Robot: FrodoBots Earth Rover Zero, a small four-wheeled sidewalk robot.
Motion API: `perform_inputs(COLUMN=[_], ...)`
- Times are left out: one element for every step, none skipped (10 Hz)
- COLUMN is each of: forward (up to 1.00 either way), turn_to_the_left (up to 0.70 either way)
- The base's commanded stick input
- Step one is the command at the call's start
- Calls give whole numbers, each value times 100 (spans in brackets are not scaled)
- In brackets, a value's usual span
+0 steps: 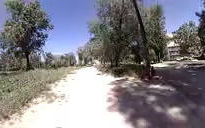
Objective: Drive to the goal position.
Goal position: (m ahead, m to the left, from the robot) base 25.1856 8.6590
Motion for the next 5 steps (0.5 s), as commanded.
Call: perform_inputs(forward=[85,85,85,85,85], turn_to_the_left=[0,0,0,19,34])
